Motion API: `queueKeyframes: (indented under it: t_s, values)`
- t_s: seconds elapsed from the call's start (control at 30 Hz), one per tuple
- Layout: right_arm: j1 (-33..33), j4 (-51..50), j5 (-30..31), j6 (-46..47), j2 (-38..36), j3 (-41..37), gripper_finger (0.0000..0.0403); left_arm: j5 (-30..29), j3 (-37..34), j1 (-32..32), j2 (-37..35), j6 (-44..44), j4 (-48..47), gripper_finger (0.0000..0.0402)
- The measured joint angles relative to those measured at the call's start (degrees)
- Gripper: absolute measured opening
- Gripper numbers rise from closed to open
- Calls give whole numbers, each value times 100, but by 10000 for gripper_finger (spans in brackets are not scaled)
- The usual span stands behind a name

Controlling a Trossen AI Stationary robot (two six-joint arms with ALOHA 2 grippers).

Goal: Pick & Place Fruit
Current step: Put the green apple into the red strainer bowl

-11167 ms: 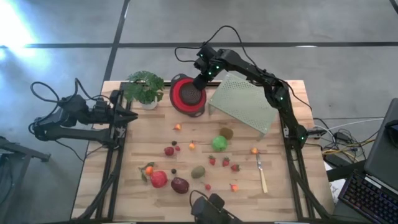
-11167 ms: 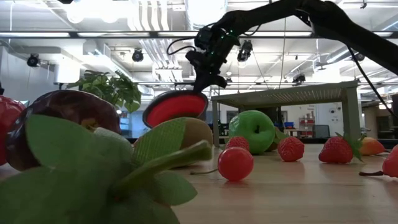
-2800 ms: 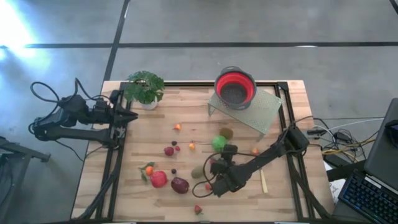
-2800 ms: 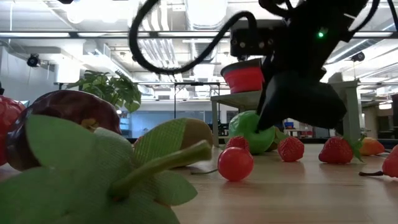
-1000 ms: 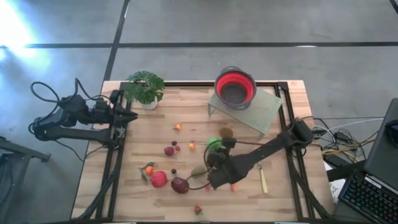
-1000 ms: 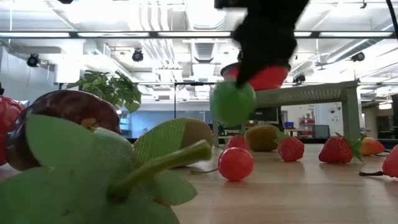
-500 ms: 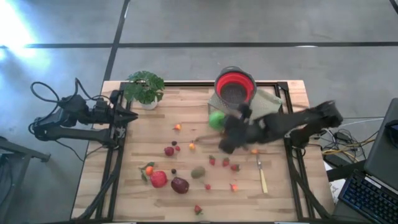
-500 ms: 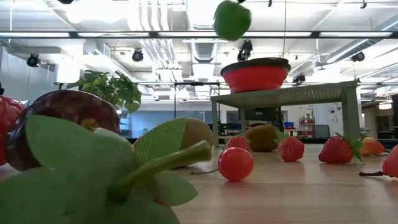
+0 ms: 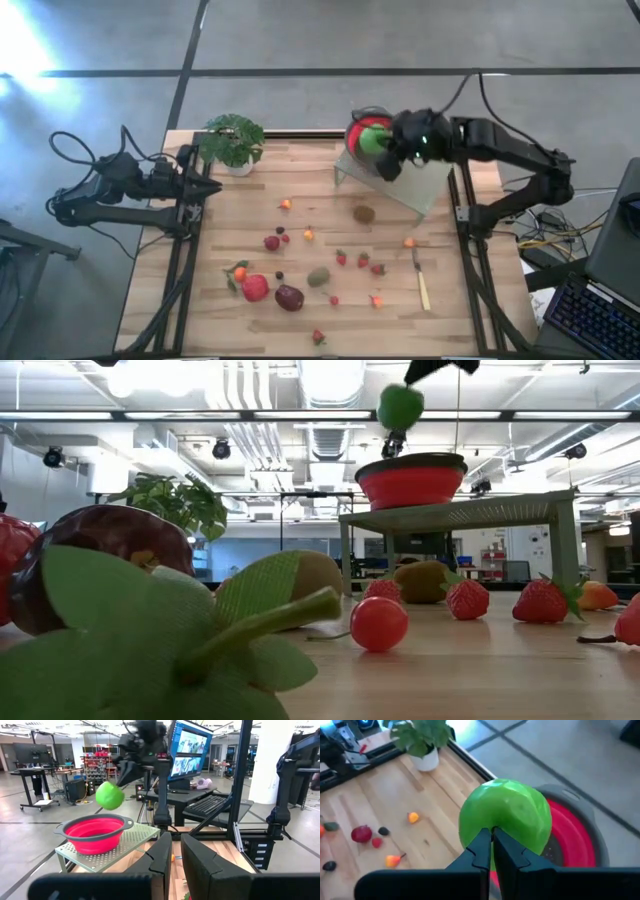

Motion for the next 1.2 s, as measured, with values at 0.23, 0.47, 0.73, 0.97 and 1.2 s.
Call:
queueKeyframes:
  t_s: [0.23,0.47,0.73,0.97,1.2]
  values:
    - [-1315,-6,-1051,-504,389,-63,8,0,0,0,0,1,-1,46]
    - [-2235,-13,-1958,-679,869,-185,8,0,0,0,0,1,-1,46]
    - [-2643,-326,-2127,-807,1332,-190,8,0,1,0,0,1,-1,46]
    - [-2682,-336,-2129,-931,1447,-190,18,0,0,1,0,-1,-1,46]
    - [-2684,-309,-2130,-961,1295,-117,75,0,1,1,0,0,-1,46]
